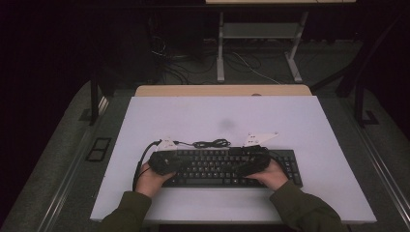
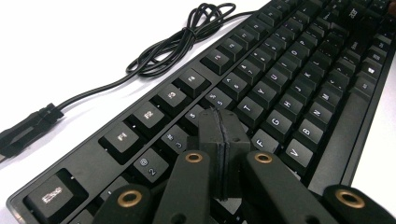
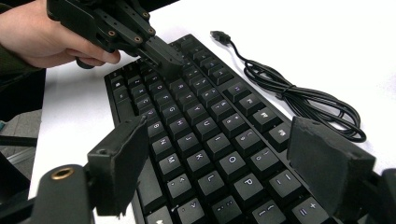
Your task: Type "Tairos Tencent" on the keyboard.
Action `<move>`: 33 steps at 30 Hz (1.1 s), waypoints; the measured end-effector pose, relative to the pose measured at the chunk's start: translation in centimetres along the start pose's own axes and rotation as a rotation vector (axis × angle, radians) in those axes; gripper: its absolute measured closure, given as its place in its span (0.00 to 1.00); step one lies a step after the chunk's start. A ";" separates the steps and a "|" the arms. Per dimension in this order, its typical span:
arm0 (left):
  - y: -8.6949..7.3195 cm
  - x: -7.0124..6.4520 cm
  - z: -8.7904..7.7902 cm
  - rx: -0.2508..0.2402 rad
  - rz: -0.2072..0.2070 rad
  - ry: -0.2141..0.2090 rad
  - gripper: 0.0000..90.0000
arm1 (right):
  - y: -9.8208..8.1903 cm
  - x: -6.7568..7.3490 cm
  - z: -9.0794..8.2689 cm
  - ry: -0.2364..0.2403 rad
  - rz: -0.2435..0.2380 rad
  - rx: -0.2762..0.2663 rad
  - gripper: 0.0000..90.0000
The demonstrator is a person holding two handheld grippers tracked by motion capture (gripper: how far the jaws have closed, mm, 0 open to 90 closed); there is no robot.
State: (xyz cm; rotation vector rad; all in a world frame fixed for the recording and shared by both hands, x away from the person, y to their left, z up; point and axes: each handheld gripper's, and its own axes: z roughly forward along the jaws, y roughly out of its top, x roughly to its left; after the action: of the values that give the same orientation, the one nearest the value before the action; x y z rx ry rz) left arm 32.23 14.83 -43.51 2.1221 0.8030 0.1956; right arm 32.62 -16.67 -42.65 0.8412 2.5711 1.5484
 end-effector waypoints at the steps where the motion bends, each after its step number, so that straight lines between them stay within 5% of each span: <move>1: 0.0 0.0 0.0 -0.001 0.001 -0.002 0.98 | 0.0 0.0 0.0 0.000 0.000 -0.001 0.23; 21: 0.0 0.0 -0.6 -0.021 -0.010 -0.007 0.97 | 0.1 0.0 -0.2 0.001 -0.005 -0.008 0.24; 33: -0.1 -0.3 -1.6 -0.044 -0.012 -0.010 0.78 | 0.8 0.4 0.4 0.006 0.005 0.002 0.35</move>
State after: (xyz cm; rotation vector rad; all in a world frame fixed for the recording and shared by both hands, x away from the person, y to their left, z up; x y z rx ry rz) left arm 31.36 15.72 -42.51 2.0745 0.7989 0.1947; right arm 32.71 -15.87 -42.09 0.8450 2.5769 1.5521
